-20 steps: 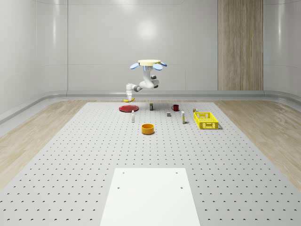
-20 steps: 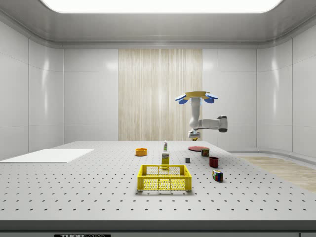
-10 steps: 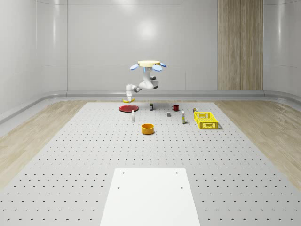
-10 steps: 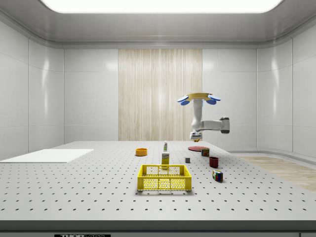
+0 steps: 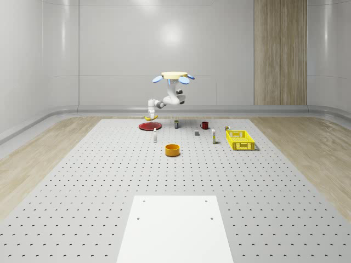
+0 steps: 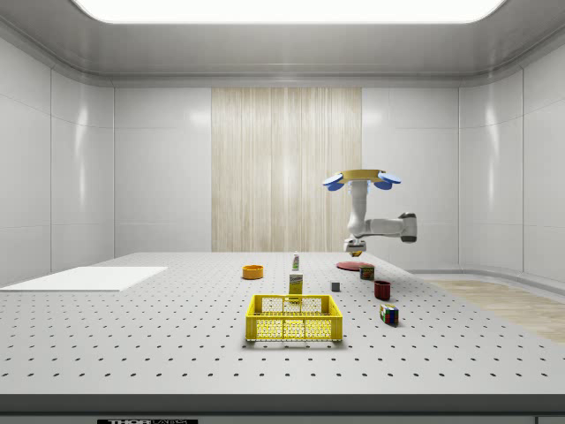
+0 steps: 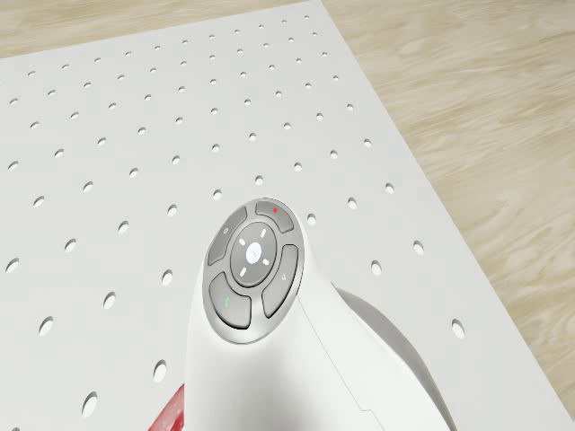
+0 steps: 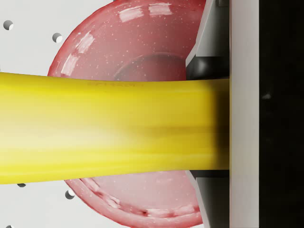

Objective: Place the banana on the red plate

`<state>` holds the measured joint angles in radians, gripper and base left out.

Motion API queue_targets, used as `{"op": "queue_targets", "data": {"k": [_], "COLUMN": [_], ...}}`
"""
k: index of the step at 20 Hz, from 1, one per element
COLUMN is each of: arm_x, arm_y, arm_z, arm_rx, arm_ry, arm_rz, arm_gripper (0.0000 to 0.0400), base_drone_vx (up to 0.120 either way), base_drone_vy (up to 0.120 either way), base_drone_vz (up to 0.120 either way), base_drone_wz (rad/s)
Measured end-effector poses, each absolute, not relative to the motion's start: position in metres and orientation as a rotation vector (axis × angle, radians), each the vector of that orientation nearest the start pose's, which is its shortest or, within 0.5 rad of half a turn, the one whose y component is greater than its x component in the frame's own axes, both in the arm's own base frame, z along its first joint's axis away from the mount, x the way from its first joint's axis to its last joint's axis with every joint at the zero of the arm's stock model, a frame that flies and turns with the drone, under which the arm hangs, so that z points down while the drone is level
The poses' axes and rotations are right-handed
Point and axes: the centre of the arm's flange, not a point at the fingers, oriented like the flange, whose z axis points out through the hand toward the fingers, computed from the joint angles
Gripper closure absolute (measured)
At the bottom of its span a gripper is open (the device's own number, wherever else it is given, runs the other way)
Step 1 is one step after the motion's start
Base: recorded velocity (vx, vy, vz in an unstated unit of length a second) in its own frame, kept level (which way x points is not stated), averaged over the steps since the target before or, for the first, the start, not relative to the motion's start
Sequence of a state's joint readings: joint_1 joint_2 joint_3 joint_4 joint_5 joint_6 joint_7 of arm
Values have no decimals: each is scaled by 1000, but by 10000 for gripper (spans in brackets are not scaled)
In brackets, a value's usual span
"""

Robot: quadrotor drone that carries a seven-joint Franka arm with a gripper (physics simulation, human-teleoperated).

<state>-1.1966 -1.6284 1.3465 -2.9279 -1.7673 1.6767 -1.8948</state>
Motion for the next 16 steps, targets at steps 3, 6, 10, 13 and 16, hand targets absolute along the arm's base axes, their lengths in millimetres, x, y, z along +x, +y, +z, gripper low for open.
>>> {"op": "queue_targets", "data": {"k": [3,6,10,13,16], "arm_x": [284,284,284,284,284], "arm_y": [-23,-23,-23,-23,-23], "arm_z": [496,496,496,499,508], "arm_rx": [-15,-15,-15,-15,-15], "arm_ry": [-12,-12,-12,-12,-12], "arm_rz": [3402,3402,3402,3402,3403], "arm_gripper": [210,210,210,210,210], "base_drone_vx": [0,27,120,13,0], "base_drone_vy": [0,0,0,0,0], "base_drone_vz": [-120,0,0,0,0], "base_drone_wz": [0,0,0,0,0]}}
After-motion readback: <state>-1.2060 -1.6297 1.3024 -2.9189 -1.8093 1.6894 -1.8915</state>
